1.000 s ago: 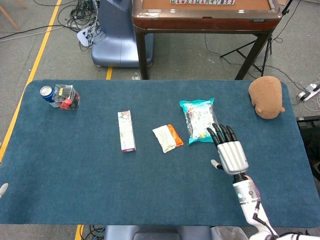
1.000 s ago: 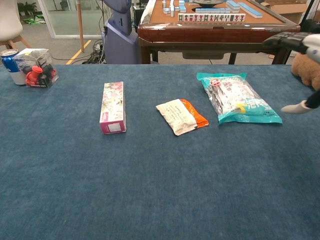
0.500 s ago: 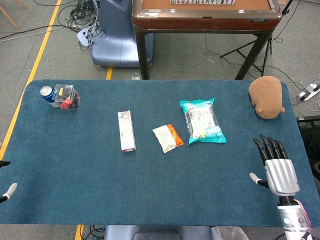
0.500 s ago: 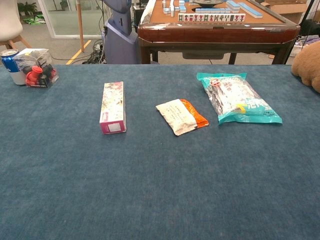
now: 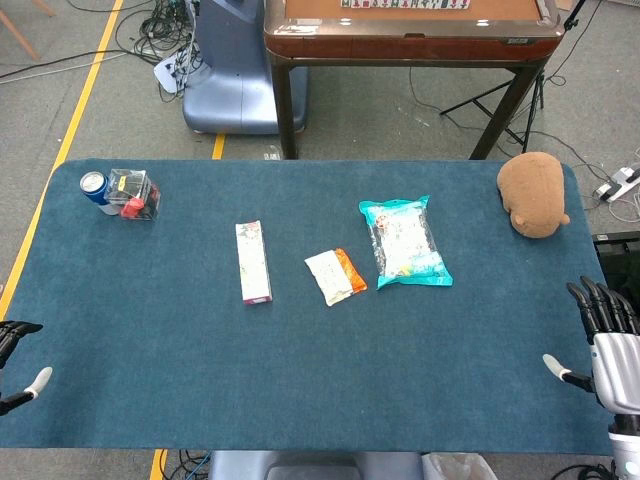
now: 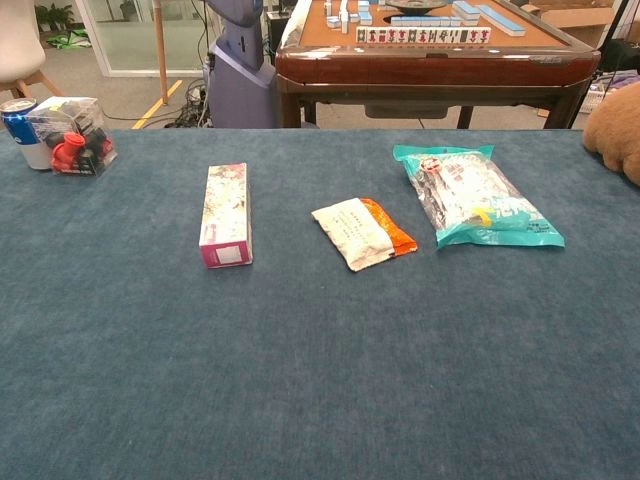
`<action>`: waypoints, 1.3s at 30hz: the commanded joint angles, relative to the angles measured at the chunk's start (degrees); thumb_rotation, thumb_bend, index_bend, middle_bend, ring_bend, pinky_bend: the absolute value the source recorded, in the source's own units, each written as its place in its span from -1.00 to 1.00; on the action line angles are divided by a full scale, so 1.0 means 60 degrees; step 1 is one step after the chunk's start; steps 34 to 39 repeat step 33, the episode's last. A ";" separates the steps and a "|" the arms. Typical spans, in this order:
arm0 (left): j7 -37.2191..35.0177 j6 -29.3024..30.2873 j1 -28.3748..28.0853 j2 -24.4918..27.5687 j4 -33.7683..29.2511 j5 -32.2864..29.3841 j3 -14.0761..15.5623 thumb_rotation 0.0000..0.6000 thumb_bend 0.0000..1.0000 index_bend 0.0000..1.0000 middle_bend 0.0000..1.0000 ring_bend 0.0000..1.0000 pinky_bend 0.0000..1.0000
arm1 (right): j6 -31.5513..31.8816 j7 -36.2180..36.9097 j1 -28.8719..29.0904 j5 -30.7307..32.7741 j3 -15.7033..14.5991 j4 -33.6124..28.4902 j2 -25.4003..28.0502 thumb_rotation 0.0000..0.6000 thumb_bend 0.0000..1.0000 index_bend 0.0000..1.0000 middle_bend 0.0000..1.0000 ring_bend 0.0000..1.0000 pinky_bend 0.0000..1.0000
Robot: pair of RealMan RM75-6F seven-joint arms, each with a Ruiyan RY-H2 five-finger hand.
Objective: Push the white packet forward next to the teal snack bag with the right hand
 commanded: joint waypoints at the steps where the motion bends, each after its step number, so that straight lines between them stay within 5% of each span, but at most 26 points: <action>1: 0.0082 -0.0086 -0.0080 -0.0058 -0.0026 0.0064 0.0028 1.00 -0.59 -0.41 -0.39 -0.58 -0.17 | 0.0085 0.0158 -0.0155 -0.0129 0.0036 0.0013 0.0104 1.00 -1.00 -0.84 -0.95 -1.00 -0.83; 39: -0.0015 -0.0132 -0.0195 -0.0039 -0.0119 -0.0030 0.0121 1.00 -0.59 -0.41 -0.39 -0.58 -0.17 | -0.0763 0.0459 -0.0531 -0.0482 0.0376 0.0115 0.0181 1.00 -1.00 -0.84 -0.95 -1.00 -0.83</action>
